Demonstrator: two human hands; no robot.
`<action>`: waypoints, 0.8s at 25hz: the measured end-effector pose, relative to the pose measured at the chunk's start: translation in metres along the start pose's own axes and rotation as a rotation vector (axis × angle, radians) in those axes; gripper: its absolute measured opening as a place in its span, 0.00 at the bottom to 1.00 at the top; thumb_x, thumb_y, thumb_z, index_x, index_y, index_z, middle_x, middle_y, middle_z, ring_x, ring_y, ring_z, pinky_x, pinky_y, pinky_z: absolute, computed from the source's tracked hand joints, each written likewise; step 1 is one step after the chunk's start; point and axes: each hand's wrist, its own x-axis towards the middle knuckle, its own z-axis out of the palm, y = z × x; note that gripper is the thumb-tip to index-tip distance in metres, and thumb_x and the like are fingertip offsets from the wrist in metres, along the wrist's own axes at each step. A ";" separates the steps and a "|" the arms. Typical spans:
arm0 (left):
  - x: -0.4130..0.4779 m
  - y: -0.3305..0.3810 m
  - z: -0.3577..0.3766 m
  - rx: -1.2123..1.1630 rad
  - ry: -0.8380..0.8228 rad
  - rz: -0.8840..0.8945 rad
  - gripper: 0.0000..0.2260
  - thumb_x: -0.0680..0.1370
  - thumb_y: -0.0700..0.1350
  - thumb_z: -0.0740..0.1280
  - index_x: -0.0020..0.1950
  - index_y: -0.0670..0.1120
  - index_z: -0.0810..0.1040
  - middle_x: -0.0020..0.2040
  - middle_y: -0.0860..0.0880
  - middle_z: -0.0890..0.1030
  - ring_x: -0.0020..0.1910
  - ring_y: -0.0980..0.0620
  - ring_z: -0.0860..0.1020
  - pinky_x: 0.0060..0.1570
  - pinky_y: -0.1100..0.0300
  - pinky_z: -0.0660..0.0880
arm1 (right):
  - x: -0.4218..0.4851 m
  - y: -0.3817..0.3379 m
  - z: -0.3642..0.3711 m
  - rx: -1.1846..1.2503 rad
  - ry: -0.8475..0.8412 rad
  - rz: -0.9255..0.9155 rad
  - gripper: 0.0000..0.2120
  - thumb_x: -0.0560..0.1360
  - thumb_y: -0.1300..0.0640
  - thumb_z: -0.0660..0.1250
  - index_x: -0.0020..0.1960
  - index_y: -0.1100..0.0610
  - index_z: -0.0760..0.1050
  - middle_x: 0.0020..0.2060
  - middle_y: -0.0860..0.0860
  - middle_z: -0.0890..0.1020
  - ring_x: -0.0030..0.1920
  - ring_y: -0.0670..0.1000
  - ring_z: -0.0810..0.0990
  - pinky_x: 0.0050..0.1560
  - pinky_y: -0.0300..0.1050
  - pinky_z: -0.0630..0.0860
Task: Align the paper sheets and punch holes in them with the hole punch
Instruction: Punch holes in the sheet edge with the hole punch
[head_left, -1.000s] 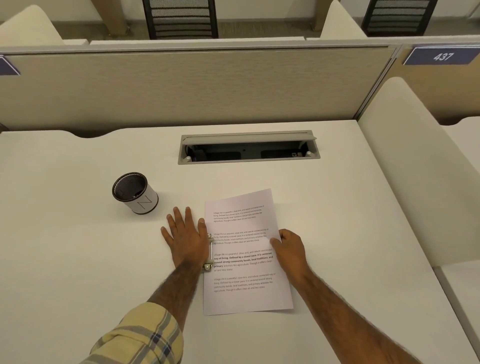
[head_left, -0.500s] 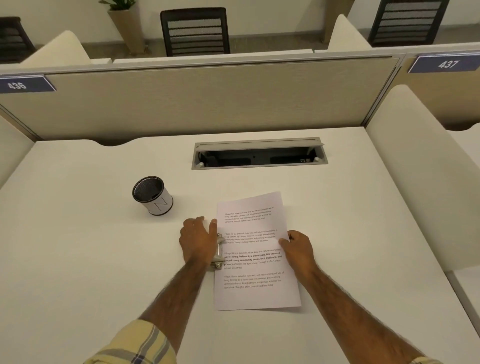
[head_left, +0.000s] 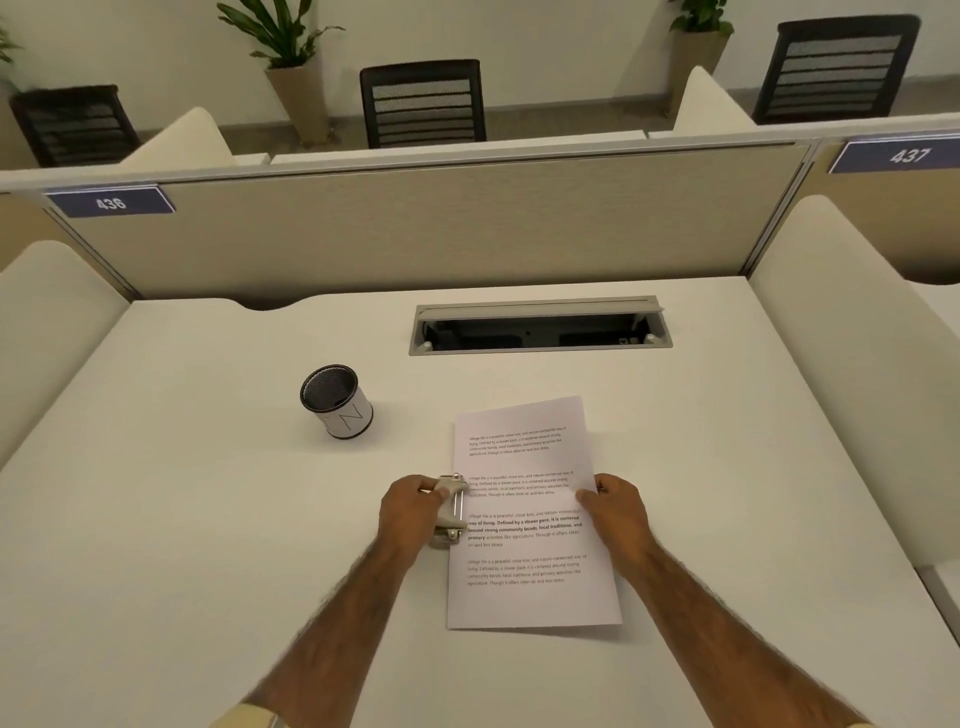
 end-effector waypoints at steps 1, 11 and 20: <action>0.001 -0.001 -0.005 -0.033 -0.012 0.001 0.03 0.79 0.41 0.71 0.46 0.43 0.84 0.46 0.44 0.86 0.43 0.46 0.82 0.49 0.49 0.83 | -0.001 0.000 -0.002 0.014 -0.008 0.004 0.06 0.76 0.65 0.65 0.47 0.66 0.79 0.46 0.60 0.86 0.48 0.65 0.85 0.52 0.64 0.83; 0.043 -0.046 -0.131 -0.061 0.215 -0.055 0.06 0.80 0.38 0.70 0.53 0.37 0.85 0.49 0.38 0.85 0.47 0.39 0.83 0.56 0.37 0.82 | -0.008 -0.003 -0.028 0.128 0.025 0.016 0.07 0.77 0.67 0.65 0.52 0.70 0.78 0.50 0.65 0.85 0.52 0.71 0.83 0.55 0.72 0.79; 0.079 -0.075 -0.166 -0.054 0.244 -0.066 0.06 0.80 0.38 0.70 0.53 0.38 0.85 0.54 0.35 0.85 0.49 0.36 0.83 0.58 0.39 0.81 | -0.019 -0.007 -0.037 0.129 0.112 0.029 0.06 0.77 0.67 0.66 0.52 0.67 0.79 0.49 0.63 0.86 0.51 0.70 0.84 0.55 0.70 0.80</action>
